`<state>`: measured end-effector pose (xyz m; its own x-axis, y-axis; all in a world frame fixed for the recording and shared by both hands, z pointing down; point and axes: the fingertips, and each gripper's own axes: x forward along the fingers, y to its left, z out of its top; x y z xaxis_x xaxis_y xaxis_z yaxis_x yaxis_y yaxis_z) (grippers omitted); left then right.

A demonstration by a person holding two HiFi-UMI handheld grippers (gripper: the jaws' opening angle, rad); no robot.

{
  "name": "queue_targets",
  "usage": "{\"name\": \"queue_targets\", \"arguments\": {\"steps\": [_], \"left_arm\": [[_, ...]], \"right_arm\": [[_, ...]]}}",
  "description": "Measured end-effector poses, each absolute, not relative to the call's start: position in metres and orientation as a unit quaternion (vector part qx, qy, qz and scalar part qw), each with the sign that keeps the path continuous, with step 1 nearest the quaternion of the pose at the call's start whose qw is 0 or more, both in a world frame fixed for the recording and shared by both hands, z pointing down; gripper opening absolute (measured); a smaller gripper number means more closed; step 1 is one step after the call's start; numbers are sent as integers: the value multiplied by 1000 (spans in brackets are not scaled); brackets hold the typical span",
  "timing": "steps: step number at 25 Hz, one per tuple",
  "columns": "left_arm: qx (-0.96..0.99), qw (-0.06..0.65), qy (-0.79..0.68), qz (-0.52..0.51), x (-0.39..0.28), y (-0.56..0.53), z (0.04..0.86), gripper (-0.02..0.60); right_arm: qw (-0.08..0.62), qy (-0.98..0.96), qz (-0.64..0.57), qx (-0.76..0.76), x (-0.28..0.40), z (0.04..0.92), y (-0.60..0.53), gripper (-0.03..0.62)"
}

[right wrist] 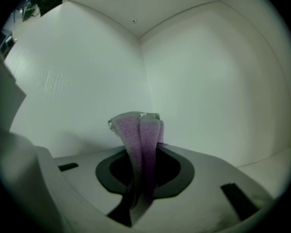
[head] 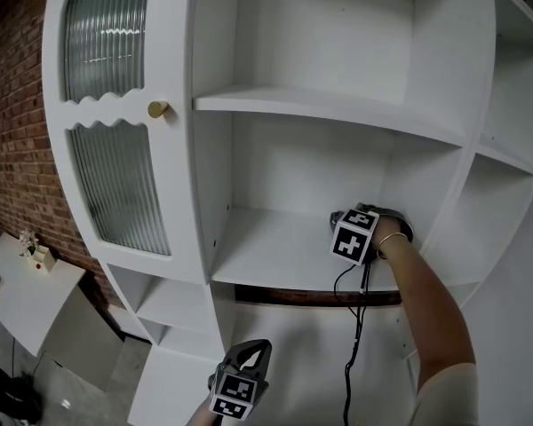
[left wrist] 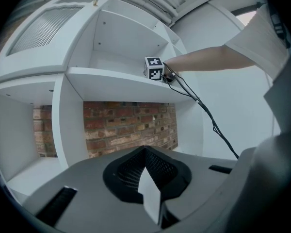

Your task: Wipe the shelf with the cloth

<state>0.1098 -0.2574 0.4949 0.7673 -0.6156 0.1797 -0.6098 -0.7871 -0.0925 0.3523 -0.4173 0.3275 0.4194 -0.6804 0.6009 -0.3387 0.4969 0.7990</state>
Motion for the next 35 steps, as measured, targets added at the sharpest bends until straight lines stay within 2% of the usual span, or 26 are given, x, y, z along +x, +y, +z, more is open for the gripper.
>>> {"name": "queue_targets", "arguments": {"steps": [35], "left_arm": [[-960, 36, 256, -106, 111, -167, 488, 14]], "right_arm": [[675, -559, -110, 469, 278, 330, -220, 80]]}}
